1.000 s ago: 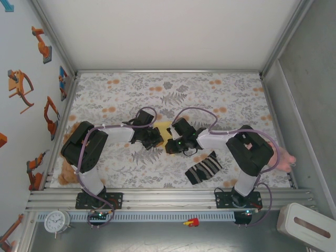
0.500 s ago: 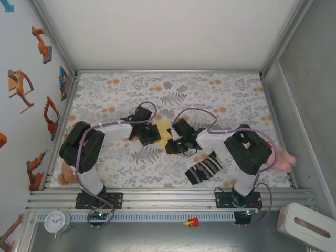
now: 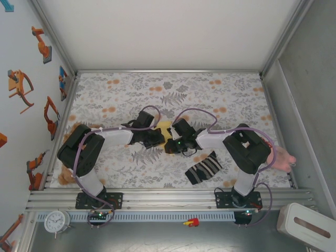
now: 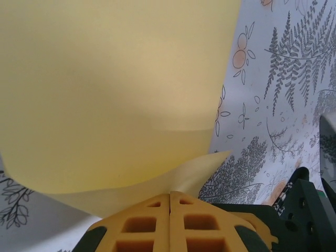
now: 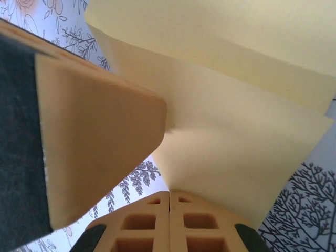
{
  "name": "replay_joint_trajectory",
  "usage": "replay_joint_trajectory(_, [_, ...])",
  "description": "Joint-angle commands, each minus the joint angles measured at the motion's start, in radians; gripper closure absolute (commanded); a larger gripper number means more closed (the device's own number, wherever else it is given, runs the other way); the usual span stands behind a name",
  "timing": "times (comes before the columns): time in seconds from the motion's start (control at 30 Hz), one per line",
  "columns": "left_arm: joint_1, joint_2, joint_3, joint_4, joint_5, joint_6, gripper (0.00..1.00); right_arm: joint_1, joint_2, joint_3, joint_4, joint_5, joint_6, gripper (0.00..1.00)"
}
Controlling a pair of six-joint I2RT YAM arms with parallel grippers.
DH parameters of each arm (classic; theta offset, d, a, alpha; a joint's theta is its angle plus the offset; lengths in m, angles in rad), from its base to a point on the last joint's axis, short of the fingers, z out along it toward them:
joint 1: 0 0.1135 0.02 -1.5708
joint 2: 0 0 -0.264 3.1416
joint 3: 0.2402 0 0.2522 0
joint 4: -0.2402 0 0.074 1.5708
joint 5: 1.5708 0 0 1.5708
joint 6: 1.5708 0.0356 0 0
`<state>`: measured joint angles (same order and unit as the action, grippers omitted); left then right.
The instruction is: Fold a paper plane with a square sheet of paper (pick it up from the middle)
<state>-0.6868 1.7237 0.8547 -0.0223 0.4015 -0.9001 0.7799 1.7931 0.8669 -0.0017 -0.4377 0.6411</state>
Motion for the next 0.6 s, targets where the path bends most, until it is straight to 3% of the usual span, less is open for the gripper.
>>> replay_joint_trajectory(0.0, [-0.001,0.018,-0.011,0.010,0.000,0.021,0.96,0.001,0.043,-0.032,-0.040,0.018,0.017,1.00])
replay_joint_trajectory(0.57, [0.032,0.066,-0.052,0.015,-0.030,0.038,0.97,-0.003,0.017,-0.023,-0.042,0.011,0.034,1.00])
